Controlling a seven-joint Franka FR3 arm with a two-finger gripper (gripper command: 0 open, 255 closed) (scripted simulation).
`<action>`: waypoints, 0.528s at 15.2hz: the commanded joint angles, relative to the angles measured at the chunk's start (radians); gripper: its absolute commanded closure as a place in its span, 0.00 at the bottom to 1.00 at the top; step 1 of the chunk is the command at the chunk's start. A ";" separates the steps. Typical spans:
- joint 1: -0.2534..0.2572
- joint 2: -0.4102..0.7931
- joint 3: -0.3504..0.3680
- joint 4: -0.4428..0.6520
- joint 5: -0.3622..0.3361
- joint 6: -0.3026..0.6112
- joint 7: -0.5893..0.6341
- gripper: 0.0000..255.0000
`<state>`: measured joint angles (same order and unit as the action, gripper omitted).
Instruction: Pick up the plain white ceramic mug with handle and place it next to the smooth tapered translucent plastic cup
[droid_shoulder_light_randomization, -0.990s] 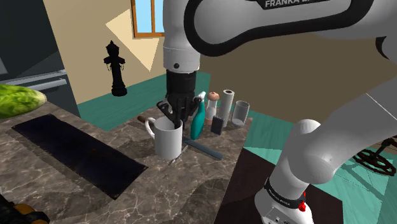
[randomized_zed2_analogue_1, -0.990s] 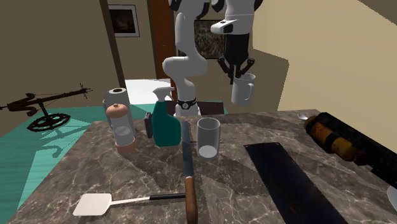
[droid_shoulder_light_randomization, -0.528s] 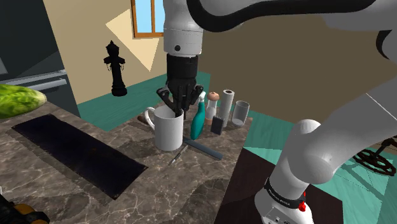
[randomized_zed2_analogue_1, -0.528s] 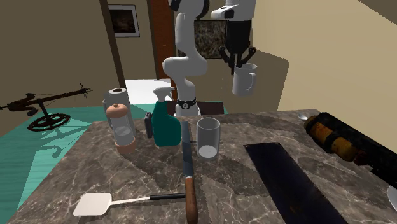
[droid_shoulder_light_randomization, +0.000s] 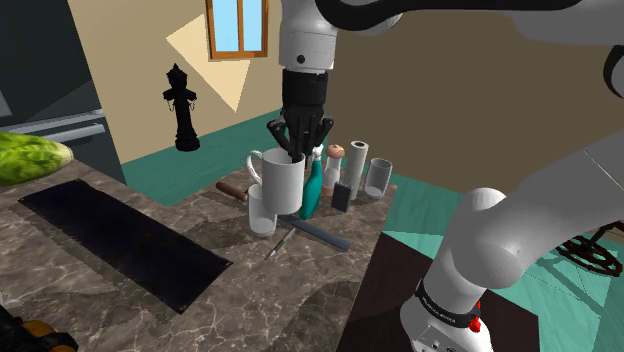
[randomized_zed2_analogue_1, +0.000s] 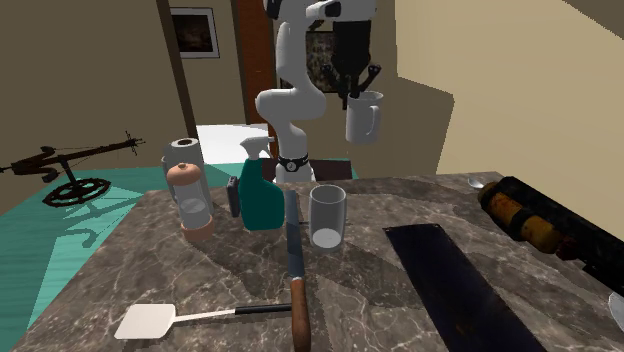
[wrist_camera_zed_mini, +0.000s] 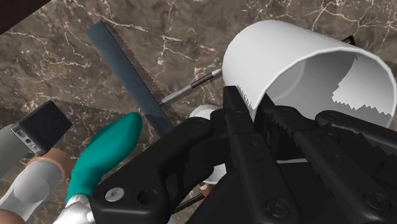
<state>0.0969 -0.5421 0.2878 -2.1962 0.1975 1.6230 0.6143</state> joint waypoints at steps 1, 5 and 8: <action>-0.016 -0.020 -0.044 -0.027 -0.020 -0.001 -0.056 1.00; -0.048 -0.044 -0.124 -0.053 -0.064 -0.010 -0.154 1.00; -0.075 -0.049 -0.183 -0.061 -0.101 -0.013 -0.227 1.00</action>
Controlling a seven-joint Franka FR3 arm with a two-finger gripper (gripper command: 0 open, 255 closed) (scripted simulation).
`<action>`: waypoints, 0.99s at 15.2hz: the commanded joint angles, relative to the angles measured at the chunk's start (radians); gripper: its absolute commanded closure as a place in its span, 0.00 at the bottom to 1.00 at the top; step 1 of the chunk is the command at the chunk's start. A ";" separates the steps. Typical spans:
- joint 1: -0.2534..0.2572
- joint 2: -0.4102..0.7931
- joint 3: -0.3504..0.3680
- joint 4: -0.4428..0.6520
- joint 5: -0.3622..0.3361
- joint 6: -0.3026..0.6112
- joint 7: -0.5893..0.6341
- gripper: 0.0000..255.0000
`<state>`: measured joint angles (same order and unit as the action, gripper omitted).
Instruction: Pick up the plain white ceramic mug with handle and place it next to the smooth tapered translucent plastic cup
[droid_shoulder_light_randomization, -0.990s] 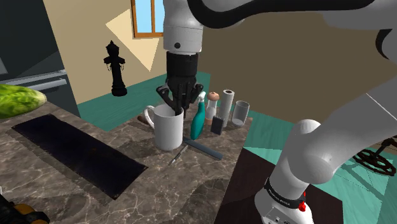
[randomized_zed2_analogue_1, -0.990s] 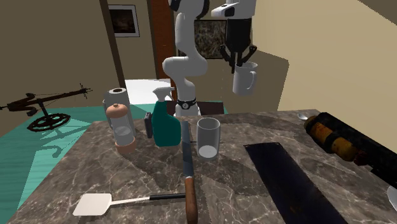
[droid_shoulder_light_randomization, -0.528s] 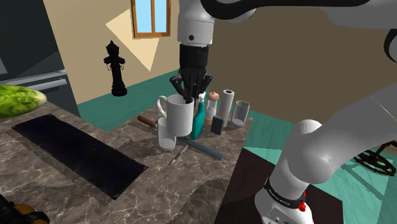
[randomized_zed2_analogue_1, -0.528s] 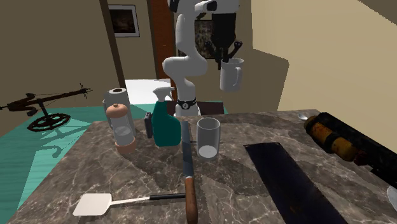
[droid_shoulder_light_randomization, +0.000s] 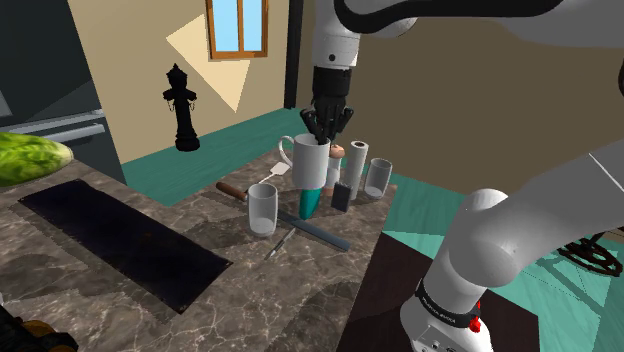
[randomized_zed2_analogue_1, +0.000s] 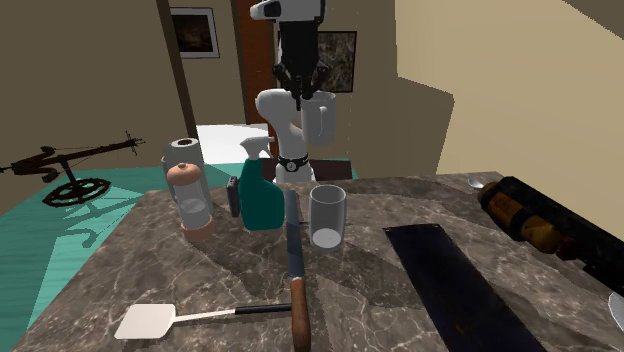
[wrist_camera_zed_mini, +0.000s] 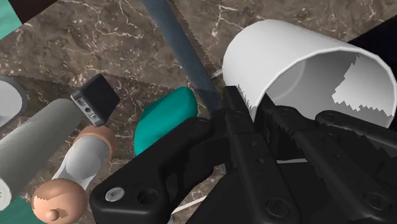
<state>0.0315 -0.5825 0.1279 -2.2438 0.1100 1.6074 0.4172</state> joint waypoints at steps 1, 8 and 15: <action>-0.019 -0.008 -0.043 -0.014 -0.026 0.002 -0.054 1.00; -0.081 0.028 -0.178 0.013 -0.111 0.005 -0.222 1.00; -0.136 0.118 -0.310 0.093 -0.177 0.017 -0.390 1.00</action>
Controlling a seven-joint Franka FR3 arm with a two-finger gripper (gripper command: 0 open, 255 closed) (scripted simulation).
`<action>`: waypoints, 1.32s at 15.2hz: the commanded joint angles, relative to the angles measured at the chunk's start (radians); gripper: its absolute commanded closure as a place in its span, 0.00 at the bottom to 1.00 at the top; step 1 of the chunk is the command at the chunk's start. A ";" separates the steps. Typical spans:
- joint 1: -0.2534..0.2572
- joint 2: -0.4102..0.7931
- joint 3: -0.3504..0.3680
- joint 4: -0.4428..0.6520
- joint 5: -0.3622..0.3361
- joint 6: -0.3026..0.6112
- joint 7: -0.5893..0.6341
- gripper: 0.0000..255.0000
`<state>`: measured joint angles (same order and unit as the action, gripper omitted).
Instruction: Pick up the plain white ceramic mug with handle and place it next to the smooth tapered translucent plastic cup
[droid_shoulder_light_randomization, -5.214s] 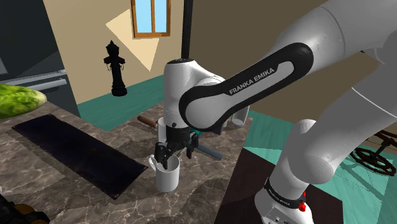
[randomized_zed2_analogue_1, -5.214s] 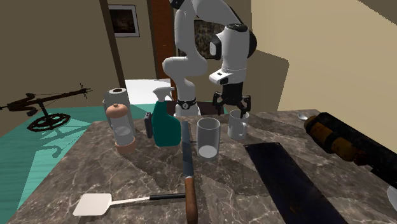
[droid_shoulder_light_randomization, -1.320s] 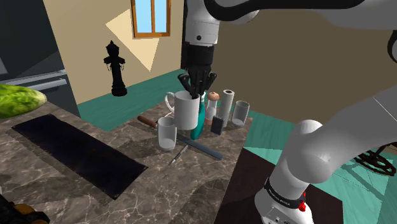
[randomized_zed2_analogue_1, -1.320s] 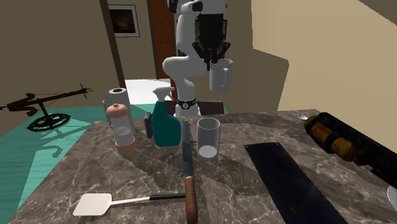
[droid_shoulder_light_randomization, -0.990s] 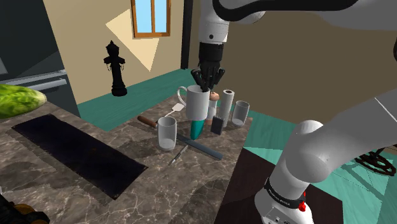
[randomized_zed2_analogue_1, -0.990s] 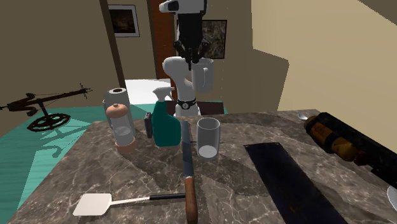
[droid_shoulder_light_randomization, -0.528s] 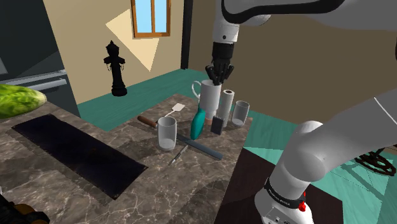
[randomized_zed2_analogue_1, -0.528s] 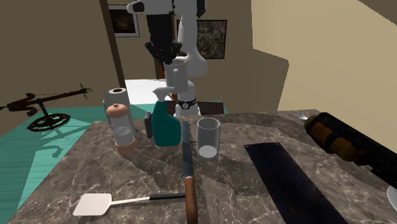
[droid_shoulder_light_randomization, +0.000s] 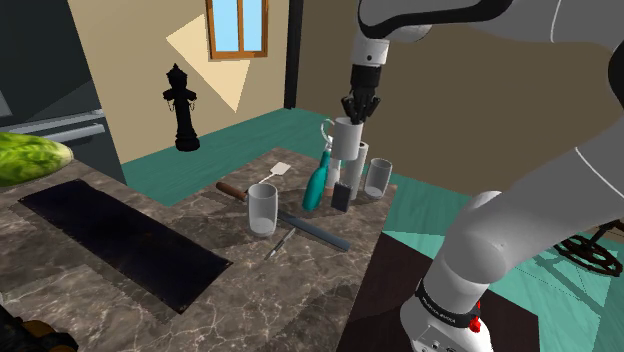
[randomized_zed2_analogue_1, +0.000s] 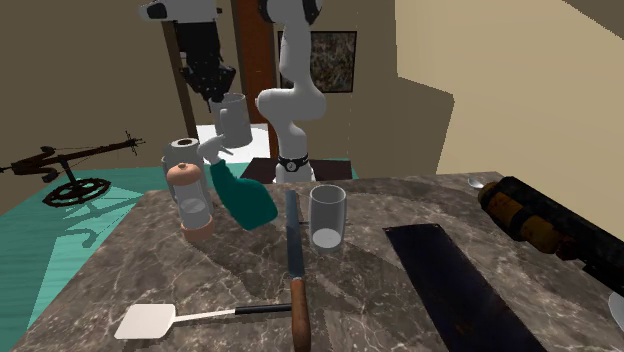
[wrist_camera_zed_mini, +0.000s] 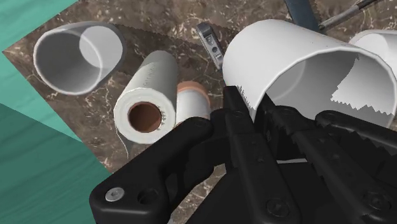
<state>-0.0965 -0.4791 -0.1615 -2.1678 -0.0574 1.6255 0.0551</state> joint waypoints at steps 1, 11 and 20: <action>-0.015 0.032 -0.038 0.033 -0.016 0.001 -0.052 1.00; -0.077 0.257 -0.218 0.253 -0.029 0.013 -0.301 1.00; -0.120 0.415 -0.302 0.361 0.014 0.056 -0.441 1.00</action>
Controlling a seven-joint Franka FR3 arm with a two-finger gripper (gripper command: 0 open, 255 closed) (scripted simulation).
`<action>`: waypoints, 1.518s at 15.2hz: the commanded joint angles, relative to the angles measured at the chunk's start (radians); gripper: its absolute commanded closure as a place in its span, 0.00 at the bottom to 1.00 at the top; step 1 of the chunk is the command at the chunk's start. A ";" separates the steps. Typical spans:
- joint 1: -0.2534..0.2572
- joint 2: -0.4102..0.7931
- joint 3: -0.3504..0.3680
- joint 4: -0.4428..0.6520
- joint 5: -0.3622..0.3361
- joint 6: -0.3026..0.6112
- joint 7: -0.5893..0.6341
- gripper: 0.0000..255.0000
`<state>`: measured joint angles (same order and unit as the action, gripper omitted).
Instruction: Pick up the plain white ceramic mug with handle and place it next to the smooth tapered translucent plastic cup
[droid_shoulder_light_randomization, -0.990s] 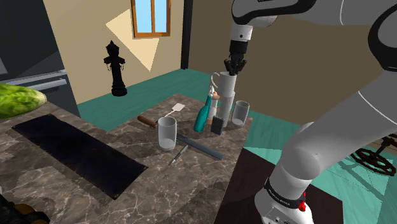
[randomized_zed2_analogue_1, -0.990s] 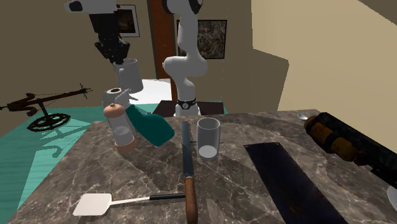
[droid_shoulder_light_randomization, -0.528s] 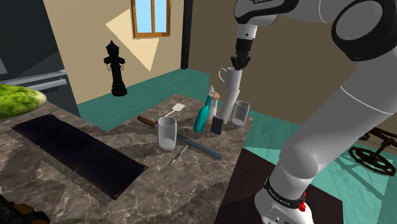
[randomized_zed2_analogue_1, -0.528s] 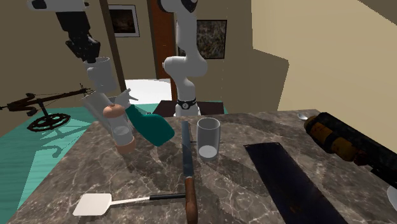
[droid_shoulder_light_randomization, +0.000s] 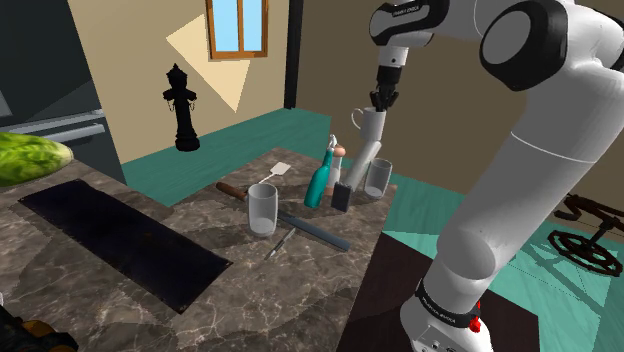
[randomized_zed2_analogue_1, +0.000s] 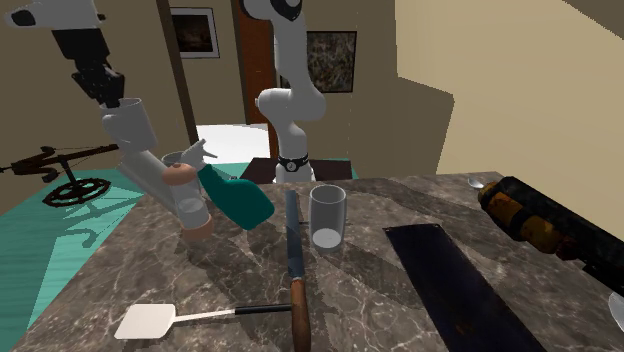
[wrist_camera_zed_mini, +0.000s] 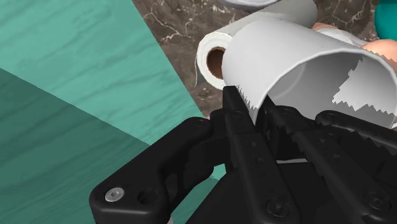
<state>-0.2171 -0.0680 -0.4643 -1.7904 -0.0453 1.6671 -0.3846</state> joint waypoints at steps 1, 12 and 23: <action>0.001 0.003 0.000 -0.031 0.002 0.028 -0.001 1.00; 0.001 0.014 -0.006 -0.168 0.005 0.174 -0.002 1.00; 0.001 0.054 -0.014 -0.277 0.021 0.319 -0.013 1.00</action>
<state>-0.2154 -0.0185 -0.4770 -2.0616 -0.0262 1.9911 -0.3943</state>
